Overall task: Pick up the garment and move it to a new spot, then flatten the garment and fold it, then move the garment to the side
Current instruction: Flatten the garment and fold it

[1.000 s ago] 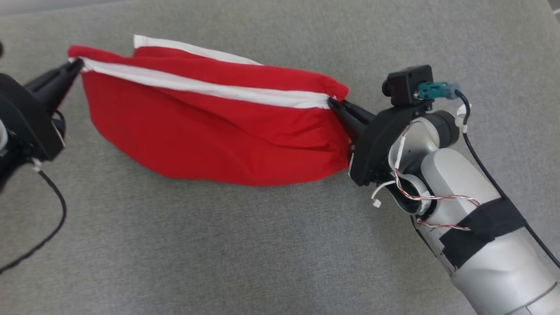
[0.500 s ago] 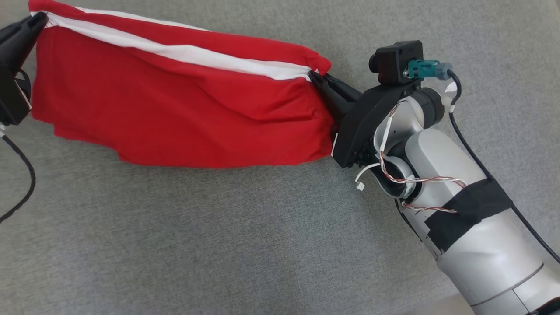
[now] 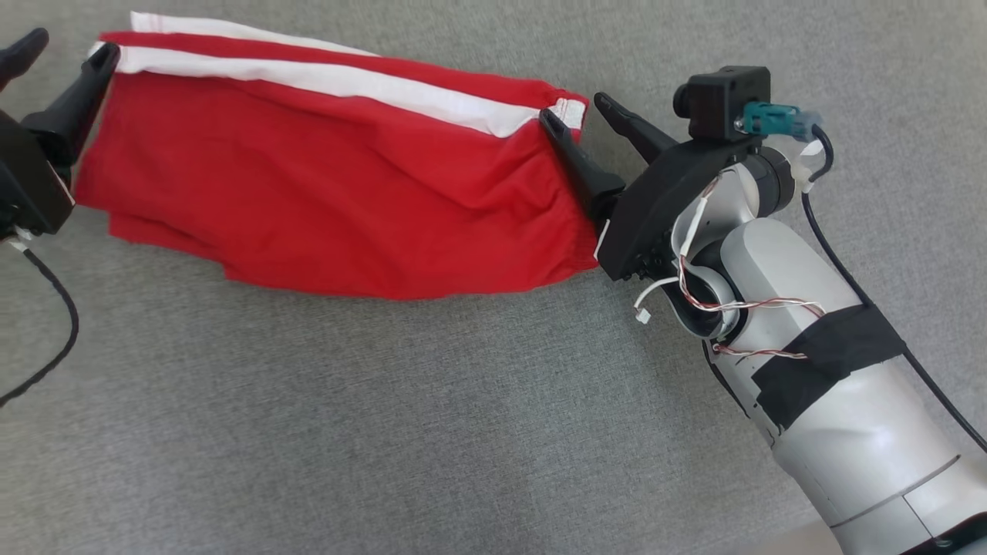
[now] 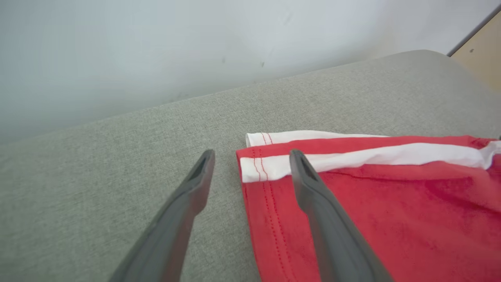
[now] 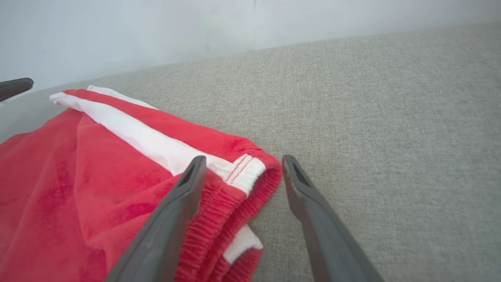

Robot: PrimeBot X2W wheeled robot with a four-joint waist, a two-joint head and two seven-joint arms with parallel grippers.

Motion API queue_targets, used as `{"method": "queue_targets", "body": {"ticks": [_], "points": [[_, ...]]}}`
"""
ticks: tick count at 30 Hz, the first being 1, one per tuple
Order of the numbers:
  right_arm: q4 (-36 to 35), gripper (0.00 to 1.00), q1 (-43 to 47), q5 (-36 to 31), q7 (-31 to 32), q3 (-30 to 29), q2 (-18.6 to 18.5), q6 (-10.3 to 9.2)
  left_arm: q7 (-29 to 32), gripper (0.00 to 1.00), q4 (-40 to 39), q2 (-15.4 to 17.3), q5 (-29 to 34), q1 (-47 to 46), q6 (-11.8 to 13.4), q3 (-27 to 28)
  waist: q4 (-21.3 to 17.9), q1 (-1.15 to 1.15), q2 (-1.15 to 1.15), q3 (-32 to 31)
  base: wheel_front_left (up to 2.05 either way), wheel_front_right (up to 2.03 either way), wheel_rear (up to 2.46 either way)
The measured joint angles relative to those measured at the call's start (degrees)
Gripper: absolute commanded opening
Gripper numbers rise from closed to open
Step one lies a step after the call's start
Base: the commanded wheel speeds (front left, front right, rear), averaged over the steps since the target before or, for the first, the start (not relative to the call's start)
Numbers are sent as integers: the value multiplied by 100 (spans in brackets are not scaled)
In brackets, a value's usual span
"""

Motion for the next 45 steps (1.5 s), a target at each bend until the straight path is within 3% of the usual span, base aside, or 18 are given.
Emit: {"method": "queue_targets", "body": {"ticks": [7, 12, 20, 30, 45], "points": [[-103, 100, 485, -8, -428, -57, -147, 98, -823, 100, -209, 131, -399, 106, 0, -126, 178, -1, -1, -363, 0, 0, 0], [-441, 100, 1016, -64, -746, -127, -372, 81, -1246, 100, -479, 12, -595, 693, 0, -337, 341, -1, -1, -559, 0, 0, 0], [-1183, 100, 1669, -320, -1071, -78, -419, -202, -1672, 100, -485, -105, -856, 1328, 0, -508, 587, -1, -1, -683, 0, 0, 0], [-1463, 100, 2068, -487, -1155, -1, -483, -516, -1913, 100, -398, -325, -1043, 1354, 0, -739, 602, 0, -1, -563, 0, 0, 0], [-1572, 100, 2232, -829, -891, 218, -597, -735, -1905, 100, 131, -576, -1101, 1351, 4, -1133, 498, 0, -1, -473, 0, 0, 0]]}}
